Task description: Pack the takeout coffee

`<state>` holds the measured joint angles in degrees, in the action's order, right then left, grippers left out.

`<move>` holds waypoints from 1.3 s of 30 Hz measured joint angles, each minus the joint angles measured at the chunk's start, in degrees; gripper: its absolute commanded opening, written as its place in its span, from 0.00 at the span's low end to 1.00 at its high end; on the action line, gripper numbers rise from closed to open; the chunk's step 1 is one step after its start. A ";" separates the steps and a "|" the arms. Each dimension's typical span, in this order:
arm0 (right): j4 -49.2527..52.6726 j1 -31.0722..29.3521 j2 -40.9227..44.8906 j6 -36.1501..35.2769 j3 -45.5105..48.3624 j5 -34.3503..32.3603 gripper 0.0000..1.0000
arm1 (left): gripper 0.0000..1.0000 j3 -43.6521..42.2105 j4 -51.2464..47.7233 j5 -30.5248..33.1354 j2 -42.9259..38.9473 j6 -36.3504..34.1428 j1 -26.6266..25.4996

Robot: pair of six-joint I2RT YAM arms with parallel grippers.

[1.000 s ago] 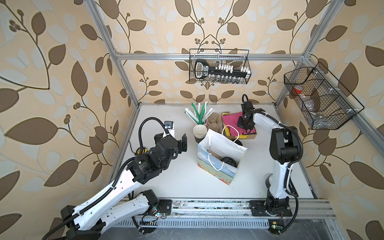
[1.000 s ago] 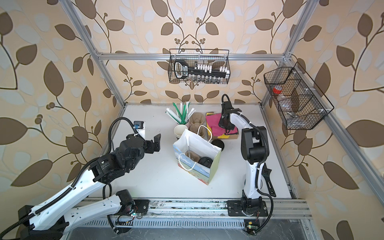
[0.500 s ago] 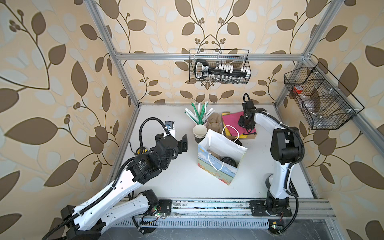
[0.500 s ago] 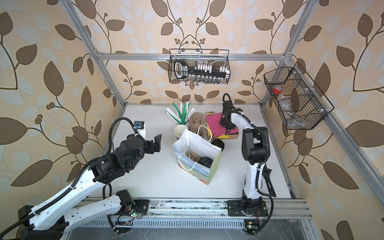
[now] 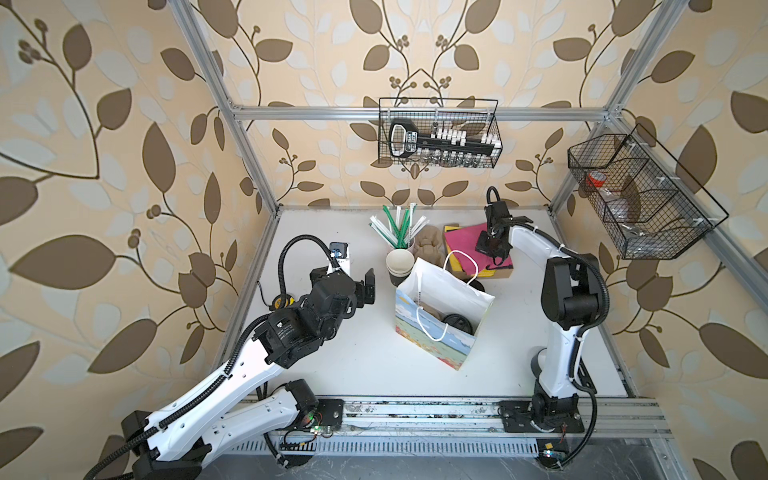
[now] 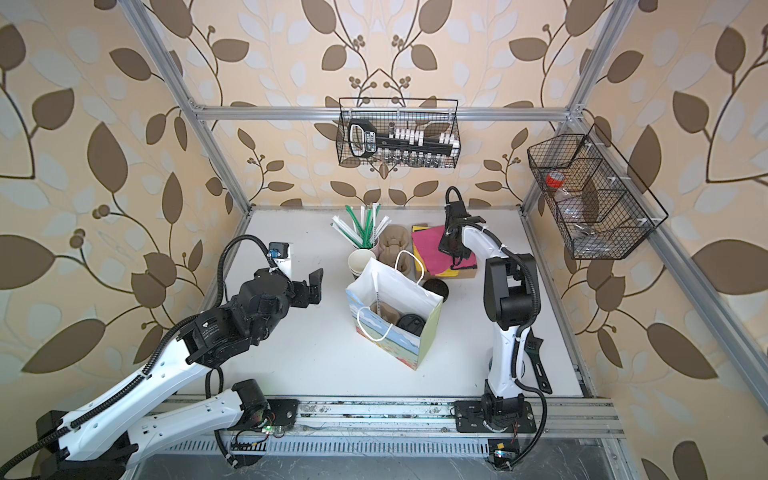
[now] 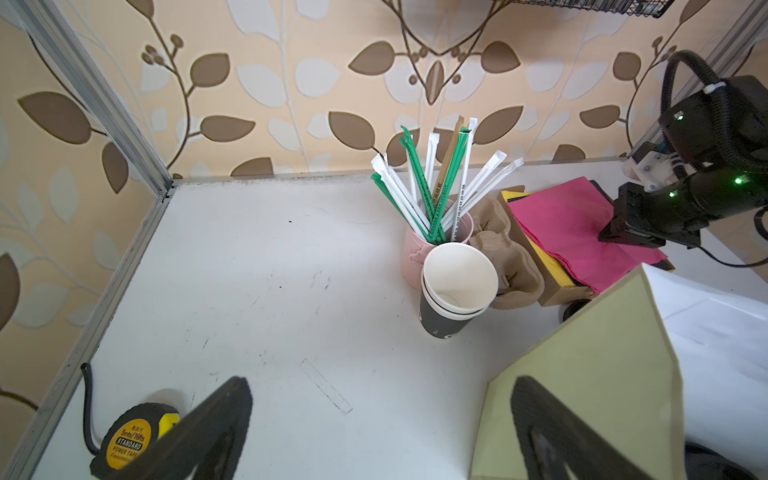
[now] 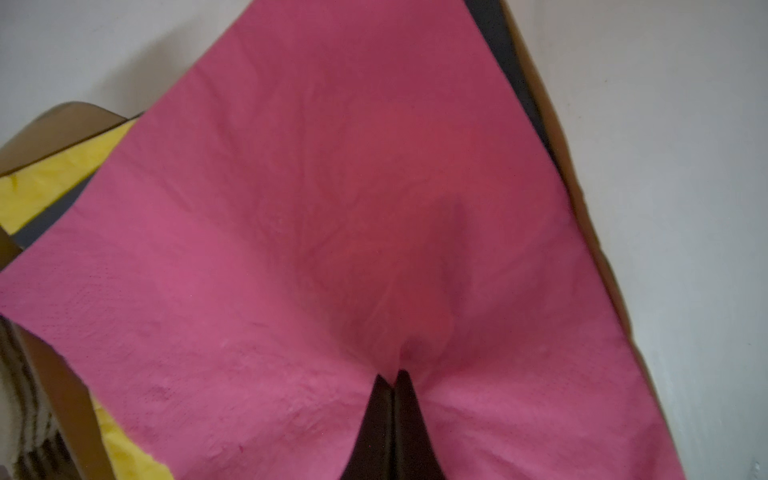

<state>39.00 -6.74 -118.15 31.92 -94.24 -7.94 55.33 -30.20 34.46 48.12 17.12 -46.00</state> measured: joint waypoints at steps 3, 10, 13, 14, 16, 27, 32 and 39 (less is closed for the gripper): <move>-0.35 0.07 2.45 0.07 1.38 -0.39 0.00 | 0.99 0.00 0.00 -0.02 0.00 0.00 0.07; -2.12 0.39 10.75 0.66 3.23 0.04 0.00 | 0.99 0.00 0.00 -0.20 0.02 0.00 0.35; -2.51 0.37 11.32 0.70 2.95 0.33 0.00 | 0.99 0.00 0.00 -0.61 0.13 0.00 0.35; -2.47 0.37 11.23 0.70 2.95 0.48 0.00 | 0.99 0.00 0.00 -0.85 0.17 0.00 0.35; -2.25 0.37 11.19 0.68 2.97 0.68 0.00 | 0.99 0.00 0.00 -1.07 0.26 0.00 0.35; -3.26 0.37 11.26 0.68 5.95 1.44 0.03 | 0.99 0.00 -0.02 -1.46 0.37 0.00 0.35; -3.48 0.37 11.26 0.72 8.39 2.49 0.06 | 0.99 0.00 -0.02 -1.51 0.37 0.00 0.35; -4.15 0.39 11.26 0.66 8.41 2.21 0.17 | 0.99 0.00 -0.04 -1.60 0.37 0.00 0.35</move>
<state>34.85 -6.35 -106.89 32.58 -85.82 -5.74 55.33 -30.24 32.86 48.49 17.12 -45.65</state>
